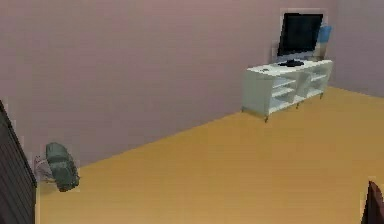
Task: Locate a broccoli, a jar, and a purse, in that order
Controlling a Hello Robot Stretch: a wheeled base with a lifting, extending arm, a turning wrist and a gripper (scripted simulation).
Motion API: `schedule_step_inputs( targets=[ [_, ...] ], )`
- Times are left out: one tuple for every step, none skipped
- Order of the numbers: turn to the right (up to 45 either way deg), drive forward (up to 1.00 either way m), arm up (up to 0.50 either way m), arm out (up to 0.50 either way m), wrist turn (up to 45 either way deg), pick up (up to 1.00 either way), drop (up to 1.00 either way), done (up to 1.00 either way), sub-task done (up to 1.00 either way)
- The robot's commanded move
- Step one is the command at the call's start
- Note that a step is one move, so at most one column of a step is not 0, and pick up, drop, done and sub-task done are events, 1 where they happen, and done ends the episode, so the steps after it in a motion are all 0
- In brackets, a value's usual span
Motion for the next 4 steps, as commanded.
schedule_step_inputs(
  targets=[
    [-45.0,0.0,0.0,0.0,0.0,0.0,0.0,0.0,0.0],
    [-45.0,0.0,0.0,0.0,0.0,0.0,0.0,0.0,0.0],
    [-15.0,0.0,0.0,0.0,0.0,0.0,0.0,0.0,0.0],
    [0.0,0.3,0.0,0.0,0.0,0.0,0.0,0.0,0.0]
  ],
)
